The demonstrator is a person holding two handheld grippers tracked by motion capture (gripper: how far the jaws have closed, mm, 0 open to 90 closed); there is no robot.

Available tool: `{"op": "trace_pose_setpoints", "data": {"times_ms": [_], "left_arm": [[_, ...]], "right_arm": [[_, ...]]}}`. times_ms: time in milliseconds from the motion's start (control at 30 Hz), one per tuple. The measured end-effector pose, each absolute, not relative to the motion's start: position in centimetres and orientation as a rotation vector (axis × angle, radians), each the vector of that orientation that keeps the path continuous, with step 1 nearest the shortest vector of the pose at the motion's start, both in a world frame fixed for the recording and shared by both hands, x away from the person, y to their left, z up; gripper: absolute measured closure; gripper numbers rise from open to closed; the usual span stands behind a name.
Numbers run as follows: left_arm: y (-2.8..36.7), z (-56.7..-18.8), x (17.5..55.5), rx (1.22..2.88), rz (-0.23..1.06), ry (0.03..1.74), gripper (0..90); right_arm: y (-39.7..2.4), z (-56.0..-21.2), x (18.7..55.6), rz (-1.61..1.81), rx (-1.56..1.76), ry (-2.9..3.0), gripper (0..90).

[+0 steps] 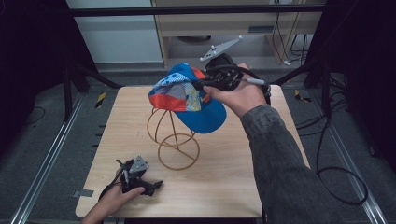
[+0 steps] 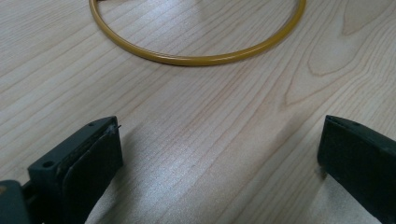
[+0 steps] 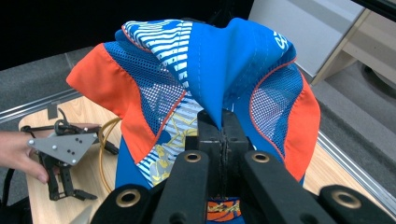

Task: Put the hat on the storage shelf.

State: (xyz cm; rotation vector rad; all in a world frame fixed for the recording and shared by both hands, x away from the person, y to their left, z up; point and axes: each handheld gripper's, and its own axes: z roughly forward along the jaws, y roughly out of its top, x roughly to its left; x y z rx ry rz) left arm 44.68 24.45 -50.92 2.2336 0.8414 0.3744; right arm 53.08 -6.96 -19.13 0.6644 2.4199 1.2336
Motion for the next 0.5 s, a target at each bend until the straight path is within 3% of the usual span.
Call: {"op": "trace_pose_setpoints", "data": {"times_ms": [500], "left_arm": [[24.4,-50.9,44.7,2.228,0.374,0.845,0.0]], "right_arm": [[-2.9,-18.5,54.5,1.186,0.596,2.48,90.0]]}}
